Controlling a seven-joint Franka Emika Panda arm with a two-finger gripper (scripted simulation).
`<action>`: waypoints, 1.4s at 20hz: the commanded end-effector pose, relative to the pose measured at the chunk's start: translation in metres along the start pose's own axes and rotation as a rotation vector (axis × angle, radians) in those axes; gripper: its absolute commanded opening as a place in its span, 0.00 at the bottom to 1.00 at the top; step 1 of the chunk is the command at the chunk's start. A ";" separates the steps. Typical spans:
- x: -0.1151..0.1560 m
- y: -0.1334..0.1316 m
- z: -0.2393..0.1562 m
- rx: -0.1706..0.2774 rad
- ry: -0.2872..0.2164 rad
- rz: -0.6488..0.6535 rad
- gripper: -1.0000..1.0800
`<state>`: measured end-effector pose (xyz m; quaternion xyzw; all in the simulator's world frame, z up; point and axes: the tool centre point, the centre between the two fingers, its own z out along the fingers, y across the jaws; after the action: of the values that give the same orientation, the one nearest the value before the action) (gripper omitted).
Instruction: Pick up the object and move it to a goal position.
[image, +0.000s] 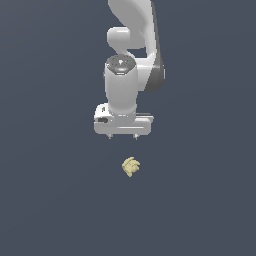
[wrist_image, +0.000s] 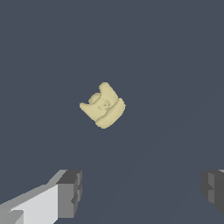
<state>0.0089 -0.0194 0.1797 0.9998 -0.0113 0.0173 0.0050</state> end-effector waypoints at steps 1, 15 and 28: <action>0.000 0.000 0.000 0.000 0.000 0.000 0.96; 0.002 0.010 0.001 -0.029 0.010 0.001 0.96; 0.018 -0.001 0.022 -0.027 -0.005 -0.192 0.96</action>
<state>0.0247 -0.0212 0.1620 0.9974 0.0675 0.0155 0.0203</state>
